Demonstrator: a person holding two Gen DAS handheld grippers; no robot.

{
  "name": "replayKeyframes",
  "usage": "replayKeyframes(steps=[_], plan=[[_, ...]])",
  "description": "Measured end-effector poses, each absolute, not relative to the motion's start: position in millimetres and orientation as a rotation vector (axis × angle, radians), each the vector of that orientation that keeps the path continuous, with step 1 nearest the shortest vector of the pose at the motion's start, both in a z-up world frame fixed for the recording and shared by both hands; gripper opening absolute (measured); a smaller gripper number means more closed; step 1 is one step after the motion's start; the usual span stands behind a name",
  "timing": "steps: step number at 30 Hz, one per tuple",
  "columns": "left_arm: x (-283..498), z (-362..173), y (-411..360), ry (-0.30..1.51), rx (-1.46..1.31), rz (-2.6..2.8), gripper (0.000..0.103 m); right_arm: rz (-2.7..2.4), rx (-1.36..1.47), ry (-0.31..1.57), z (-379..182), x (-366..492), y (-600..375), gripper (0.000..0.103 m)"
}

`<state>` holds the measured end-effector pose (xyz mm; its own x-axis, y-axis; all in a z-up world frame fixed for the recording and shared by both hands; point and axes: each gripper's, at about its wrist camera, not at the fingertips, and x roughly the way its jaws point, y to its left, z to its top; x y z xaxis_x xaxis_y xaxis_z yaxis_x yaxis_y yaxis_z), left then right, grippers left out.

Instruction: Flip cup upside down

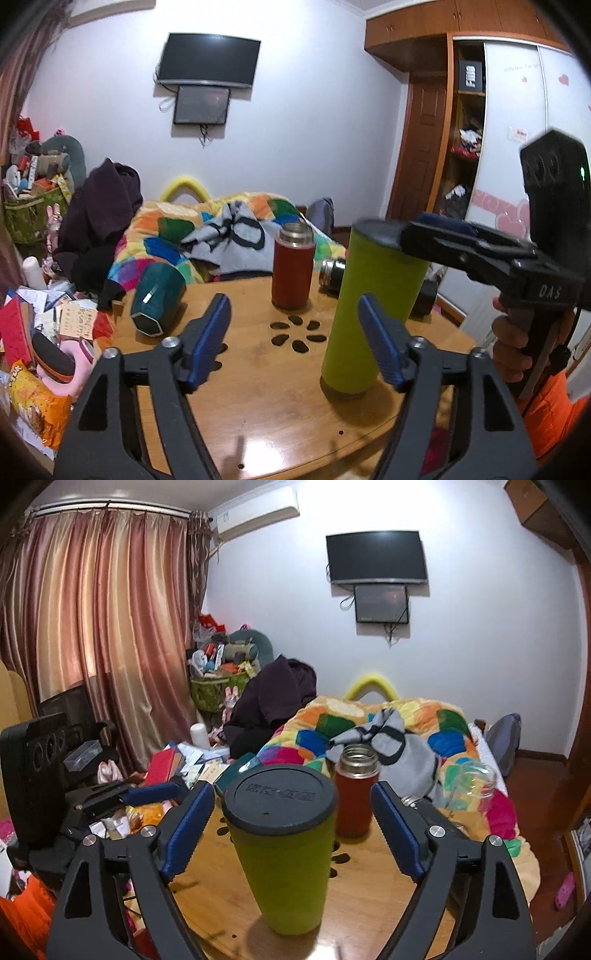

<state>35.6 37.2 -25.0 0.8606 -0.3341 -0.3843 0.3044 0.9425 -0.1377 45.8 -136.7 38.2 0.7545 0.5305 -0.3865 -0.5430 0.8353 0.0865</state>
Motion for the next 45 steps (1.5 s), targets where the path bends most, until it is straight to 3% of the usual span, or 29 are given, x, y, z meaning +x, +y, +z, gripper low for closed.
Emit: replayKeyframes(steps=[5, 9, 45], plan=[[16, -11, 36, 0.344, -0.069, -0.280, 0.099, 0.520, -0.004, 0.358, 45, 26, -157, 0.101], [1, -2, 30, 0.300, -0.053, -0.231, 0.103, 0.474, 0.002, 0.329, 49, 12, -168, 0.103], [-55, 8, 3, 0.216, -0.083, -0.108, 0.103, 0.373, -0.008, 0.256, 52, -57, -192, 0.103]])
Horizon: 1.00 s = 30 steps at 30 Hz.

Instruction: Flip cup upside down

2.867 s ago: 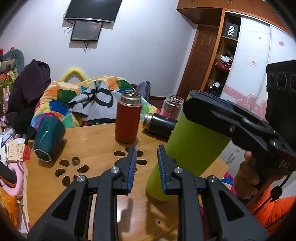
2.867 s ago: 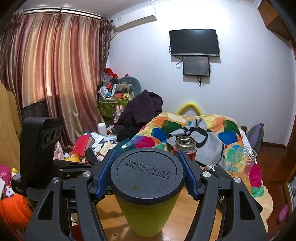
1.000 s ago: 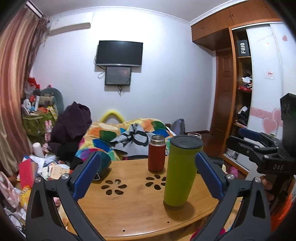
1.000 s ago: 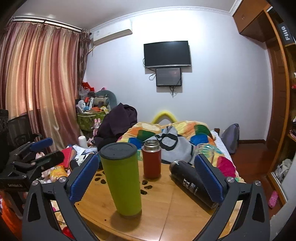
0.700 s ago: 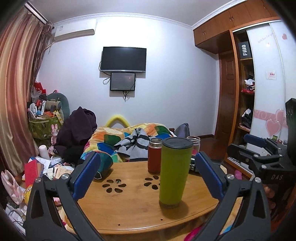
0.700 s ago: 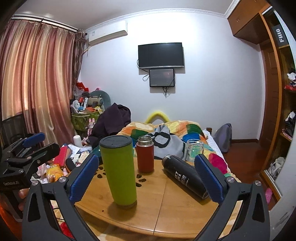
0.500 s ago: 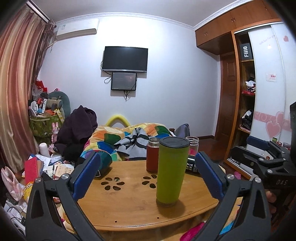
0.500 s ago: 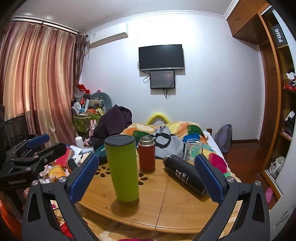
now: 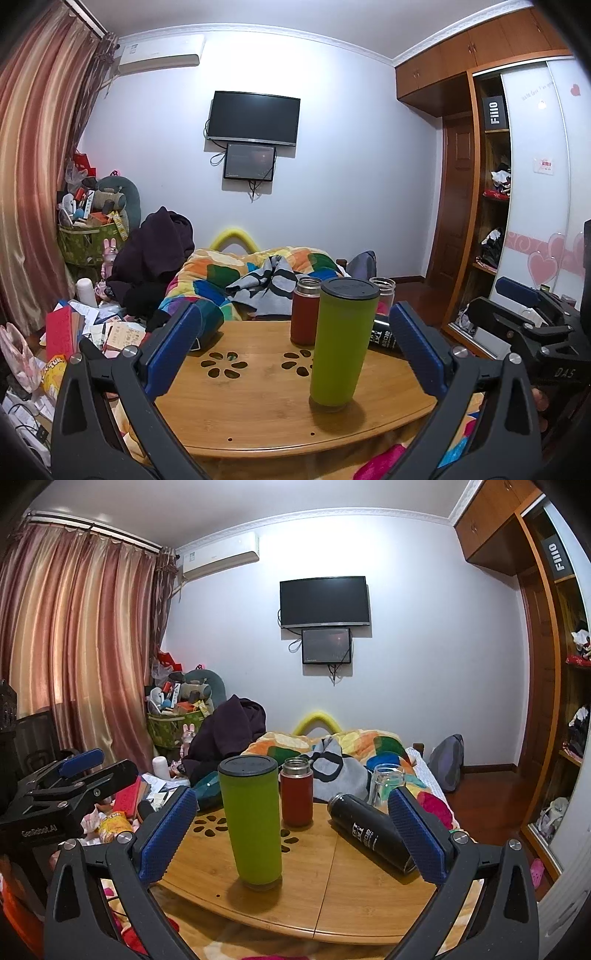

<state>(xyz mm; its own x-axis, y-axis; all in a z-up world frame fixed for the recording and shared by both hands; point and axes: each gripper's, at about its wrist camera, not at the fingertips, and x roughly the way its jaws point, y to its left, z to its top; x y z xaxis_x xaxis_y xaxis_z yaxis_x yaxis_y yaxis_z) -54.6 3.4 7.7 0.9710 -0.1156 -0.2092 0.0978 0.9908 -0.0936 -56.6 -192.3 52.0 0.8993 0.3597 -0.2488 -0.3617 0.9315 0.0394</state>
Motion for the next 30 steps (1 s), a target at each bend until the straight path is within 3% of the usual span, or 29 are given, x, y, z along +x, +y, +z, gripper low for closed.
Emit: replayKeyframes(steps=[30], plan=[[-53.7, 7.1, 2.7, 0.218, -0.059, -0.107, 0.103, 0.375, 0.006, 0.257, 52.6, -57.9, -193.9, 0.103]])
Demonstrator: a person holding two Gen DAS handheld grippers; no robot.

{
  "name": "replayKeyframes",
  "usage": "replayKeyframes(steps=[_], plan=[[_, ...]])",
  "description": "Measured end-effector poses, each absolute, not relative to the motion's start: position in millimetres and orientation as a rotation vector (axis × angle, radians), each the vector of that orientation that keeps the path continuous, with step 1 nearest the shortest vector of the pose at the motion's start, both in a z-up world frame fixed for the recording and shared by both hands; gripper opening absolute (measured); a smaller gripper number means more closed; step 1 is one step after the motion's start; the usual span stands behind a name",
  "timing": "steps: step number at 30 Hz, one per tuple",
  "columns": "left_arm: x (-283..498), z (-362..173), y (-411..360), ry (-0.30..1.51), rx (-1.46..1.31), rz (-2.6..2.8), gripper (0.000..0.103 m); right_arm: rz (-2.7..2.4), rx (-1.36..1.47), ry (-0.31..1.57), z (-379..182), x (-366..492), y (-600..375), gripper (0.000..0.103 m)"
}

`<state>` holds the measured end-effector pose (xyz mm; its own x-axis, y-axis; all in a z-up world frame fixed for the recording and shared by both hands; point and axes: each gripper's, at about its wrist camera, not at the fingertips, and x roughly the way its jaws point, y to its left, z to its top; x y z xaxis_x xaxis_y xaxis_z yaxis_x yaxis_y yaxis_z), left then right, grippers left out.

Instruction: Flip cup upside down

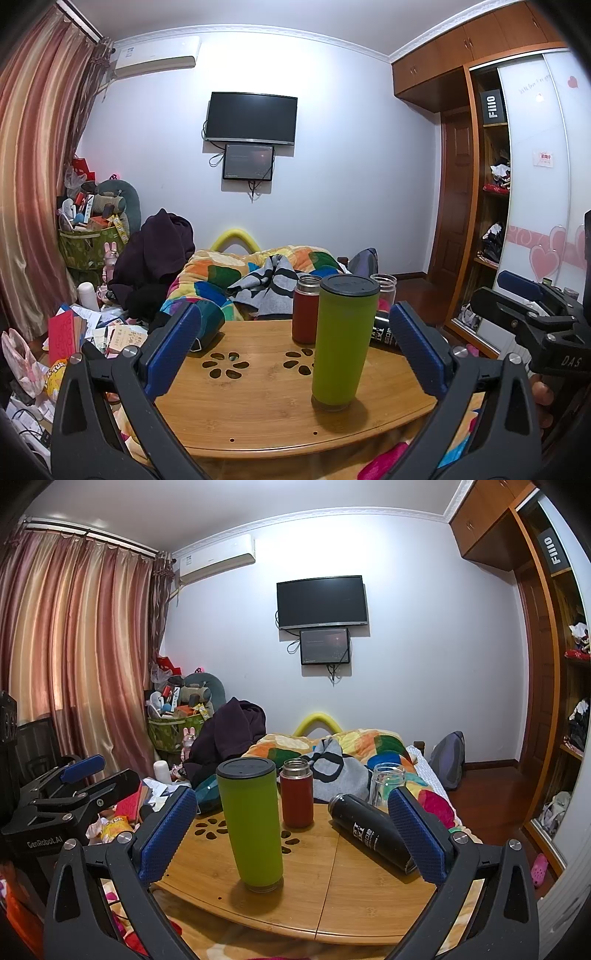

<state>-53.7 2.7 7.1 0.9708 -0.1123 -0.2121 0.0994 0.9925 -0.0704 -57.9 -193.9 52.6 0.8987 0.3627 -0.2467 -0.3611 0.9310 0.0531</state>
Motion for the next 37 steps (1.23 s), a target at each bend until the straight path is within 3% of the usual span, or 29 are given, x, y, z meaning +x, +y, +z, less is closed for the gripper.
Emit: replayKeyframes(steps=[37], plan=[[-53.6, 9.7, 1.9, 0.214, -0.050, -0.143, 0.103, 0.374, 0.010, 0.259, 51.8, -57.3, -195.1, 0.103]])
